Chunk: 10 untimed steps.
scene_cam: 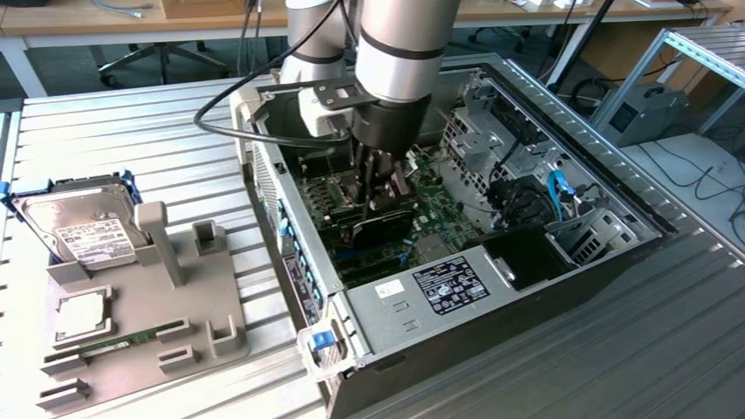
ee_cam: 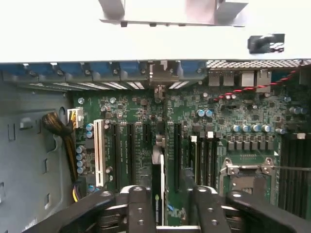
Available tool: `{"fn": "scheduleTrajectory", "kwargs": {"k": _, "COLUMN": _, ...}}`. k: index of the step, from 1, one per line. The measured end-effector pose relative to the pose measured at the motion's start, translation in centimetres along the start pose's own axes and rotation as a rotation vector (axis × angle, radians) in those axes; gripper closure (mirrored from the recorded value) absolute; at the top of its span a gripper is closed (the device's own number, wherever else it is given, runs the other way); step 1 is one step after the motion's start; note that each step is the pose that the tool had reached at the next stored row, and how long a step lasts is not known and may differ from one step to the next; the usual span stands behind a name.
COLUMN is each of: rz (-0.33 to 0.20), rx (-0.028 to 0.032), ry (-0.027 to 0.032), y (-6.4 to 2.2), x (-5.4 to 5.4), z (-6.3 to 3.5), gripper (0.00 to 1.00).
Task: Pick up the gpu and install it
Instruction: 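Insert the gpu into the slot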
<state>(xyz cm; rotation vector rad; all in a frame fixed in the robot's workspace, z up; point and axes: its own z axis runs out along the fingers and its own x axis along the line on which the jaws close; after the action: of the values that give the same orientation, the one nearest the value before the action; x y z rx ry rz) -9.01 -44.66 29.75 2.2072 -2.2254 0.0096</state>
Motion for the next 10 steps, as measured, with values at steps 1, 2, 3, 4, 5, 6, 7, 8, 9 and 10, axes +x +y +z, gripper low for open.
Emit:
{"fn": "scheduleTrajectory", "kwargs": {"k": 1, "rz": 0.0, "rx": -0.0031, "ry": -0.0002, "y": -0.21, "x": 0.0, "z": 0.01, "gripper": 0.69}}
{"fn": "scheduleTrajectory", "kwargs": {"k": 2, "rz": 0.0, "rx": -0.0095, "ry": 0.0001, "y": -0.62, "x": -0.1, "z": 0.0, "gripper": 0.75}}
{"fn": "scheduleTrajectory", "kwargs": {"k": 3, "rz": 0.0, "rx": -0.016, "ry": 0.0002, "y": -1.04, "x": -0.1, "z": -0.01, "gripper": 0.81}}
{"fn": "scheduleTrajectory", "kwargs": {"k": 4, "rz": 0.0, "rx": -0.0203, "ry": 0.0003, "y": -1.34, "x": -0.2, "z": -0.01, "gripper": 0.87}}
{"fn": "scheduleTrajectory", "kwargs": {"k": 5, "rz": 0.0, "rx": -0.024, "ry": 0.0002, "y": -1.58, "x": -0.2, "z": -0.01, "gripper": 0.87}}
{"fn": "scheduleTrajectory", "kwargs": {"k": 6, "rz": 0.0, "rx": -0.0265, "ry": 0.0002, "y": -1.77, "x": -0.2, "z": 0.0, "gripper": 0.89}}
{"fn": "scheduleTrajectory", "kwargs": {"k": 7, "rz": 0.0, "rx": -0.0292, "ry": 0.0003, "y": -1.97, "x": -0.3, "z": -0.01, "gripper": 0.89}}
{"fn": "scheduleTrajectory", "kwargs": {"k": 8, "rz": -0.001, "rx": -0.0314, "ry": 0.0003, "y": -2.07, "x": -0.3, "z": -0.01, "gripper": 0.89}}
{"fn": "scheduleTrajectory", "kwargs": {"k": 9, "rz": -0.001, "rx": -0.0318, "ry": 0.0004, "y": -2.07, "x": -0.3, "z": -0.01, "gripper": 0.89}}
{"fn": "scheduleTrajectory", "kwargs": {"k": 10, "rz": -0.001, "rx": -0.0319, "ry": 0.0004, "y": -2.07, "x": -0.3, "z": -0.01, "gripper": 0.89}}
